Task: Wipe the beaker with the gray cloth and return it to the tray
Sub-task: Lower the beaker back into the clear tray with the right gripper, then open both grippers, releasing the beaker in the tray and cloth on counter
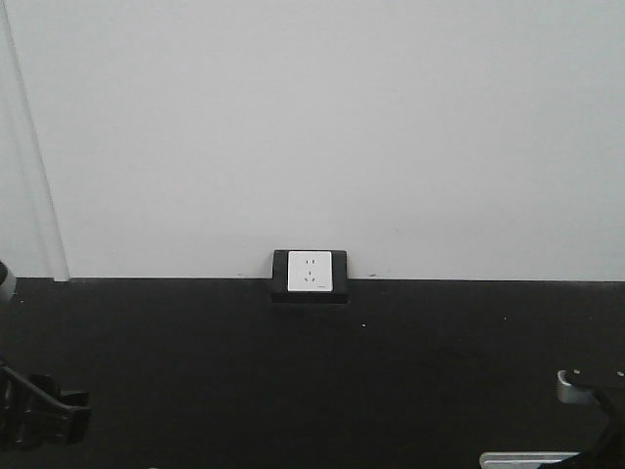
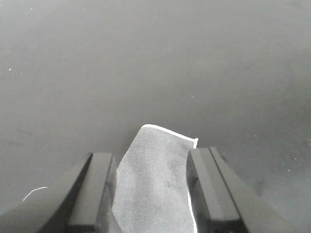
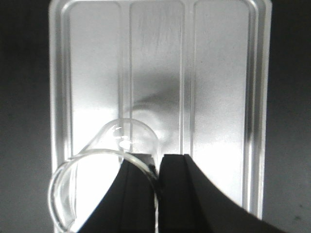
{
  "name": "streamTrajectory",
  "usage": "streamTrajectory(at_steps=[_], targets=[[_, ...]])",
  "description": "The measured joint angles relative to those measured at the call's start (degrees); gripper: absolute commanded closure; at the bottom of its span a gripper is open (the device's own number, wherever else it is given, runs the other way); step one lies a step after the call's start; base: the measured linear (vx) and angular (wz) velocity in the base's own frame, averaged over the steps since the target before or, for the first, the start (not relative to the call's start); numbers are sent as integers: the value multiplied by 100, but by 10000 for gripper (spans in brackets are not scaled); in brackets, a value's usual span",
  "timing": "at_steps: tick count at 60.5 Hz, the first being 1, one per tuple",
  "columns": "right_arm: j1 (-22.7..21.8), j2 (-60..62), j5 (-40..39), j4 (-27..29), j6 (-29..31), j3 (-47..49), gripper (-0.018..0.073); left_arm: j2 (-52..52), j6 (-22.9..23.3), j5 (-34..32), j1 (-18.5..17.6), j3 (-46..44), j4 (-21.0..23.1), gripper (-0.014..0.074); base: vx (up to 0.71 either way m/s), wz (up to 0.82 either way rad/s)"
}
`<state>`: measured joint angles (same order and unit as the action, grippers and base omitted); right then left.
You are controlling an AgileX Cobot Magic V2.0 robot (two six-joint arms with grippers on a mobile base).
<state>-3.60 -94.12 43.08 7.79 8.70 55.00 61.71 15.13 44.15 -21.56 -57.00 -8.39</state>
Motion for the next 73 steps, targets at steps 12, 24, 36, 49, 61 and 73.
streamTrajectory(at_steps=[12, 24, 36, 49, 61, 73], targets=[[0, -176, -141, 0, 5, 7, 389, 0, 1, 0, 0, 0, 0, 134, 0, 0], [0, -176, -159, 87, 5, 7, 204, 0, 1, 0, 0, 0, 0, 134, 0, 0], [0, -69, -120, 234, 5, 9, 148, 0, 1, 0, 0, 0, 0, 134, 0, 0], [0, 804, 276, 254, 5, 9, 149, 0, 1, 4, 0, 0, 0, 134, 0, 0], [0, 2128, 825, 254, 5, 9, 213, 0, -5, 126, 0, 0, 0, 180, 0, 0], [0, 3616, 817, 263, 74, -16, 554, -146, -148, 176, 0, 70, 0, 459, 0, 0]])
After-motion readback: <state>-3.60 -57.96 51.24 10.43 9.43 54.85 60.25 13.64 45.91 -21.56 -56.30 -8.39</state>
